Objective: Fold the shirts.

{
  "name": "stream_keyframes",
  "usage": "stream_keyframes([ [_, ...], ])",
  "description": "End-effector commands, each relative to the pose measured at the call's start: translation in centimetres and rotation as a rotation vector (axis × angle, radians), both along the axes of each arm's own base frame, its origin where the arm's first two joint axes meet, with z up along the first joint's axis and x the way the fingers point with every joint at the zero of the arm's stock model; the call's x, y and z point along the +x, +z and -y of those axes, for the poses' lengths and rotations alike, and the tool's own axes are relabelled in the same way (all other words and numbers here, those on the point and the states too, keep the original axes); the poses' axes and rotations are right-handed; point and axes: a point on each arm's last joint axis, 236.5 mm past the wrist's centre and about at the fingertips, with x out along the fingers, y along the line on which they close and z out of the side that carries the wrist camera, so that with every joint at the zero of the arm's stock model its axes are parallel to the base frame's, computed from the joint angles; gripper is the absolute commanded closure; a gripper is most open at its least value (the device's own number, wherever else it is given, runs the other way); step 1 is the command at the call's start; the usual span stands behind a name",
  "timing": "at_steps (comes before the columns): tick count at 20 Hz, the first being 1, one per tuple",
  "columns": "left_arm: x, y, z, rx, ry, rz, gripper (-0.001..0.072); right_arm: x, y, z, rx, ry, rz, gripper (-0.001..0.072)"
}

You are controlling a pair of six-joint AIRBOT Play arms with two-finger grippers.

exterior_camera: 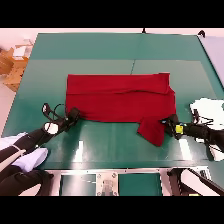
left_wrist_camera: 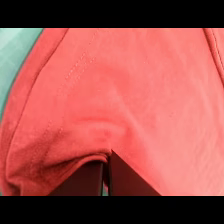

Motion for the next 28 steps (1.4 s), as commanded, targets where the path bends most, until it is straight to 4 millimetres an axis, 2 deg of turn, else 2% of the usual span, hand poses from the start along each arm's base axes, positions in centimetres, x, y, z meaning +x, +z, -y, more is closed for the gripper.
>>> stream_keyframes([
  [1, -0.4, -0.1, 0.5, -0.01, -0.019, -0.017, 0.0682, -1.9, -1.8, 0.4, -0.095, 0.132, -0.051, 0.0244],
  [2, -0.5, 0.0, 0.7, -0.012, -0.03, -0.017, 0.0682, -1.5, -1.5, 0.7, -0.105, 0.148, -0.03, 0.0368],
  [3, -0.5, 0.4, 0.8, 0.006, -0.064, 0.002, 0.0682, -1.1, -1.1, 1.0, -0.116, 0.171, -0.013, 0.0551],
  [4, -0.4, 1.3, 1.0, 0.024, -0.098, 0.034, 0.0682, -0.7, -0.7, 1.4, -0.124, 0.176, -0.003, 0.0613],
  [6, 0.1, 3.6, 0.8, 0.041, -0.131, 0.107, 0.0683, -0.1, 0.1, 2.0, -0.124, 0.173, 0.013, 0.0691],
  [8, -0.3, 5.1, -0.2, 0.046, -0.183, 0.116, 0.0683, -0.5, 0.7, 2.5, -0.145, 0.201, 0.015, 0.0693],
  [11, -3.4, 4.5, -2.1, 0.063, -0.296, 0.0, 0.0684, -2.7, 1.1, 4.1, -0.237, 0.223, -0.052, 0.0694],
  [13, -4.8, 4.2, -2.6, 0.068, -0.339, -0.051, 0.0684, -3.3, 2.2, 4.9, -0.292, 0.211, -0.06, 0.0694],
  [14, -5.2, 4.2, -2.5, 0.076, -0.366, -0.068, 0.0684, -3.5, 2.7, 4.9, -0.304, 0.213, -0.053, 0.0694],
  [16, -4.6, 5.4, -2.4, 0.092, -0.394, -0.049, 0.0684, -2.8, 4.2, 5.1, -0.328, 0.197, -0.001, 0.0694],
  [21, -0.7, 9.9, -2.3, 0.159, -0.458, 0.02, 0.0684, 3.9, 10.6, 4.4, -0.328, 0.181, 0.213, 0.0694],
  [24, 3.6, 11.5, -1.8, 0.18, -0.488, 0.049, 0.0683, 9.0, 13.8, 4.5, -0.335, 0.184, 0.305, 0.0694],
  [26, 6.6, 11.9, -1.5, 0.177, -0.494, 0.049, 0.0683, 12.9, 14.8, 4.7, -0.313, 0.182, 0.334, 0.0693],
  [28, 9.7, 11.8, -1.0, 0.18, -0.513, 0.051, 0.0682, 16.6, 14.5, 5.0, -0.299, 0.193, 0.34, 0.0693],
])
